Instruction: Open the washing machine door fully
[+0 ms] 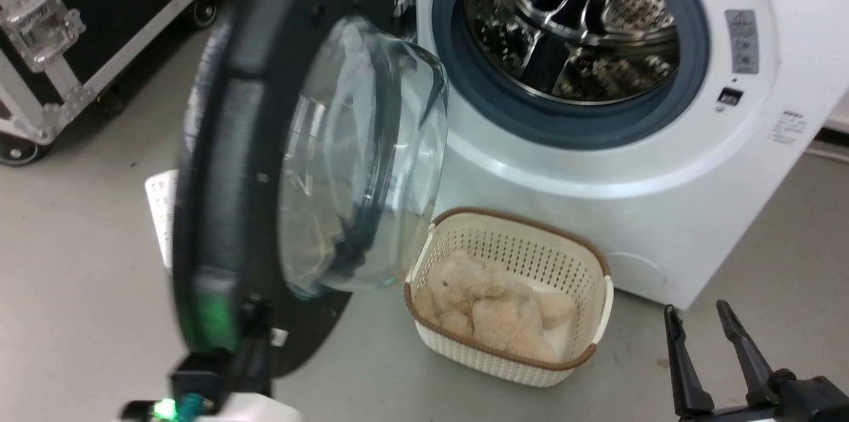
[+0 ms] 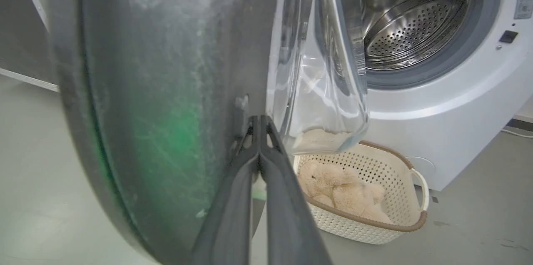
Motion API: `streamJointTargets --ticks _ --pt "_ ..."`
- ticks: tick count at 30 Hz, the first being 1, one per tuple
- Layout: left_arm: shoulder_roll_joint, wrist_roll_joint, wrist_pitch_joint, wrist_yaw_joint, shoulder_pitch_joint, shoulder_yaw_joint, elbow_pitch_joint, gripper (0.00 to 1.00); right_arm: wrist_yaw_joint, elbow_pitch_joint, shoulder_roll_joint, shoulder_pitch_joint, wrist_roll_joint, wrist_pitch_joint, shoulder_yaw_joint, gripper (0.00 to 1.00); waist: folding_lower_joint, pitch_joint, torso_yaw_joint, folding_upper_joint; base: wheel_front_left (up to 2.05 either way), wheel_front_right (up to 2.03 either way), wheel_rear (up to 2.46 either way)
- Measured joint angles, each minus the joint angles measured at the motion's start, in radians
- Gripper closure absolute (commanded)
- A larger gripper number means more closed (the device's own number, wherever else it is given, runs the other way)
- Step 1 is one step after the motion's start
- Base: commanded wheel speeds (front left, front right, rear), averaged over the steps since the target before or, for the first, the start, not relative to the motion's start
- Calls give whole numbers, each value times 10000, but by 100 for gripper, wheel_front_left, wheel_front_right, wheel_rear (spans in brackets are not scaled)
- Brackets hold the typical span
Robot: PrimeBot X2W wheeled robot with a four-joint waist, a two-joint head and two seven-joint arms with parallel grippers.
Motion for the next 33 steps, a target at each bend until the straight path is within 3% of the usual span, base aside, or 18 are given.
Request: streamJointTargets --ticks 11,23,33 --pt "1419 -1020 803 -219 -811 1701 322 100 0 -127 -44 -255 -428 0 111 0 2 1176 -4 0 0 0 0" --pt "3208 -2042 978 -623 -2593 3551 2821 100 0 -230 -525 -835 -422 0 128 0 3 2469 -563 0 0 0 0" --pt "3375 -2123 251 -815 -2839 3712 3657 100 0 -201 -537 -839 -412 0 46 0 3 2375 -800 0 0 0 0"
